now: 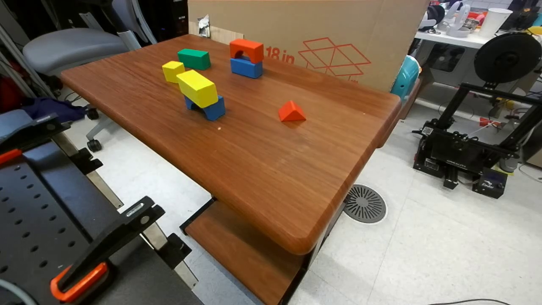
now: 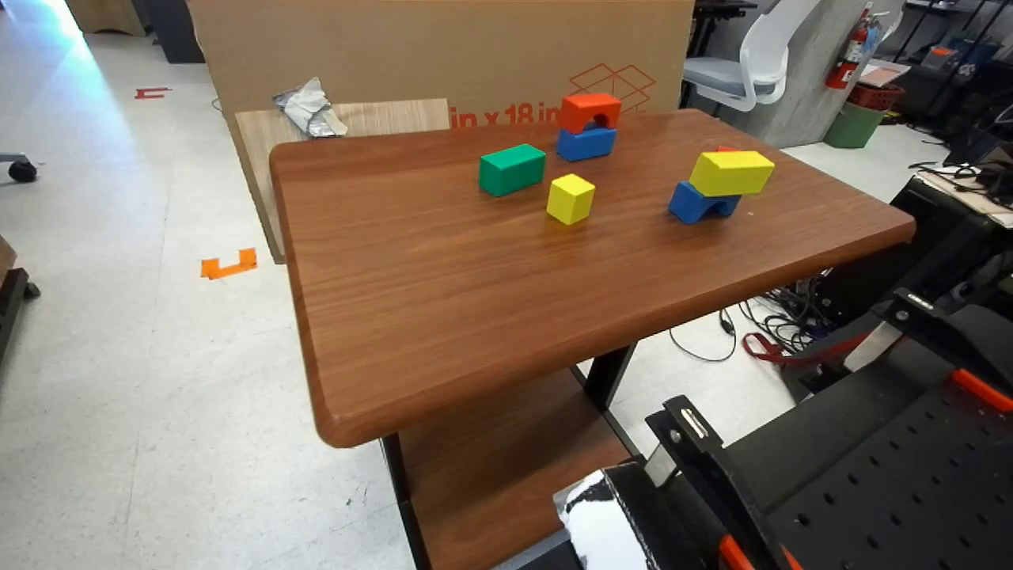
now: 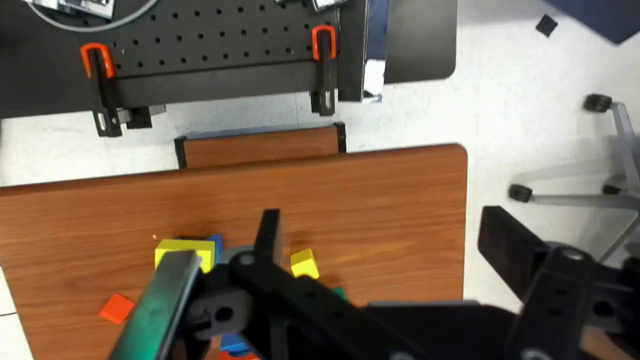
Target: Move the orange block from the blue one to the green one.
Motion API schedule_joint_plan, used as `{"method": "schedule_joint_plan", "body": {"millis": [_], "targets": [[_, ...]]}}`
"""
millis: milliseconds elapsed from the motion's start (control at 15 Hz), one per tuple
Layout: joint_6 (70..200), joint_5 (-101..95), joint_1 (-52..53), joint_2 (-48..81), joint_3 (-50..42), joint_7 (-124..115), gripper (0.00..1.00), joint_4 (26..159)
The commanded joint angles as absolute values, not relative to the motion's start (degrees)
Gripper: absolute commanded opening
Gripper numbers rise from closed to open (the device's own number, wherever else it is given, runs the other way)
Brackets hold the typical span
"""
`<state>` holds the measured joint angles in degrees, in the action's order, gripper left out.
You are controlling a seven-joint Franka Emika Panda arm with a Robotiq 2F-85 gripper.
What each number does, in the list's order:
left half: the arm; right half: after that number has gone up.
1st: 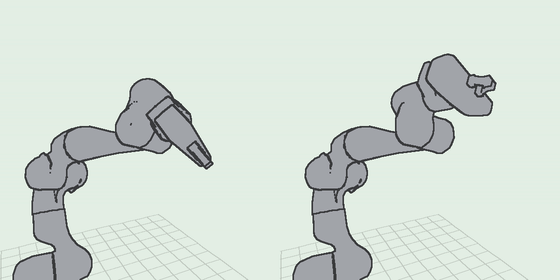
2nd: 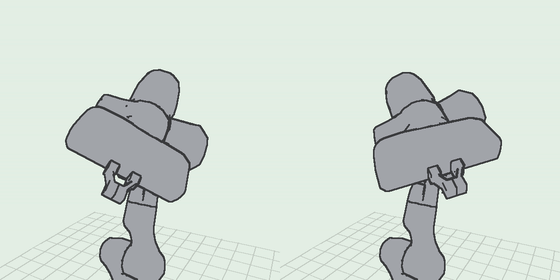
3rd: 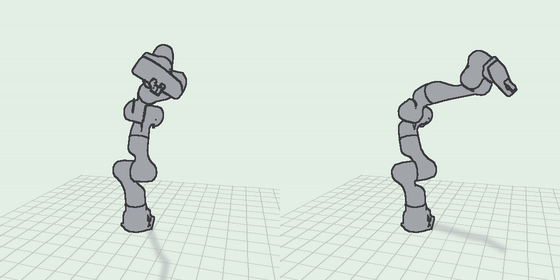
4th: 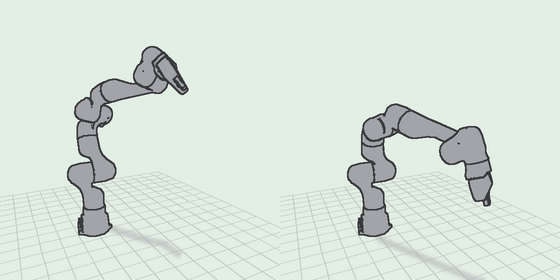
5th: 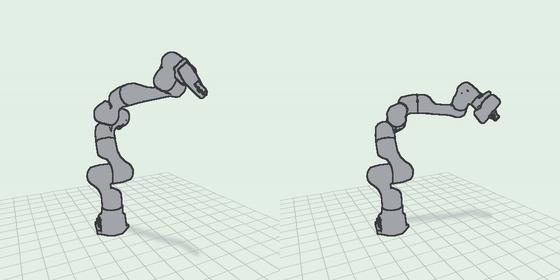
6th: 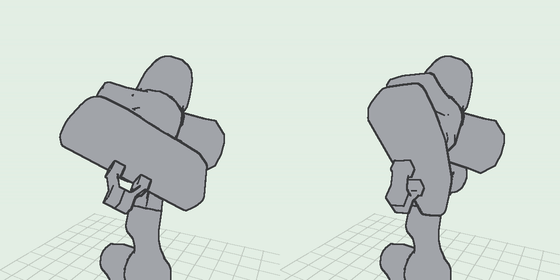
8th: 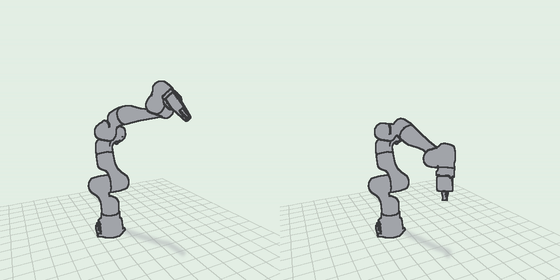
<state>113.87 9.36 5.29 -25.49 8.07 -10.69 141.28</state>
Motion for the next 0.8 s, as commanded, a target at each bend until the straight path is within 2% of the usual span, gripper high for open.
{"method": "schedule_joint_plan", "body": {"millis": [0, 267, 733], "targets": [[118.94, 9.33, 3.17, -15.85, 5.79, -10.28, 1.00, 135.10], [123.47, 8.56, 1.36, -7.13, 3.54, -9.91, 1.00, 129.59], [123.75, 3.95, -0.56, 4.82, 0.36, -7.01, 1.00, 120.56]]}}
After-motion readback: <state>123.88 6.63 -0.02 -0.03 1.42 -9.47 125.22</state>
